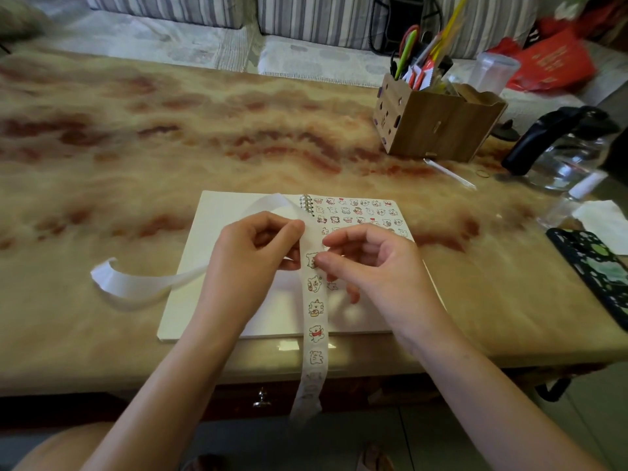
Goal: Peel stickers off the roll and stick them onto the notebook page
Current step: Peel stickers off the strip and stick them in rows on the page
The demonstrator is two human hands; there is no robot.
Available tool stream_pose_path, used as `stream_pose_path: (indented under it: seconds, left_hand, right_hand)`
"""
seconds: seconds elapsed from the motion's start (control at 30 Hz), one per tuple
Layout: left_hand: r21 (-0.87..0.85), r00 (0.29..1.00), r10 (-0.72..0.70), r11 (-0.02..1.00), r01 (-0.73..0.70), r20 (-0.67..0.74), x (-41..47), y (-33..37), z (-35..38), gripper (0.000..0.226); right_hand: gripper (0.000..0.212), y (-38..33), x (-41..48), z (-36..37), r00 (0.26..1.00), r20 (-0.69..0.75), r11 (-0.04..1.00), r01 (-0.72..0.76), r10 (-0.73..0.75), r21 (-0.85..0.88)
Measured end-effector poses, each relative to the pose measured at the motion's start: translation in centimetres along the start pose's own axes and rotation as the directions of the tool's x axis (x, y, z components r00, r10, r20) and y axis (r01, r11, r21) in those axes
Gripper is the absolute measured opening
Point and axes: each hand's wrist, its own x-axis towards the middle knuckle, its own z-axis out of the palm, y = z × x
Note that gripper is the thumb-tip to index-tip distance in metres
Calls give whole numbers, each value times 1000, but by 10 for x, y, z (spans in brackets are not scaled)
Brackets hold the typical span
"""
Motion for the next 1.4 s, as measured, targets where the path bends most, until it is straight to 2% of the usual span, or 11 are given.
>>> stream_pose_path:
  seconds: [0.17,0.37,0.5,0.77,1.13,1.4]
  left_hand:
    - [-1,1000,-9,1000,9,10,-1,0,1,17]
    - [-39,990,-103,993,107,95,0,2,0,26]
    - [-12,980,-121,992,124,161,-2,2,0,20]
    - [-8,983,-84,996,87,163,-2,2,-1,15]
    - [-24,979,-81,996,87,185,-2,1,-2,14]
    - [-4,982,-113,993,115,154,-2,1,0,15]
  right_hand:
    - [16,1,1,1,1000,-13,999,15,-16,-32]
    - [16,3,3,0,998,-39,996,46,-49,-72]
    - [14,4,4,-1,995,-43,992,83,-88,-99]
    - [10,4,-1,-1,977,-55,957,187,-204,-221]
    - [11,5,1,-2,978,-41,955,189,-203,-227]
    - [10,6,0,-3,981,-9,912,176,-193,-370]
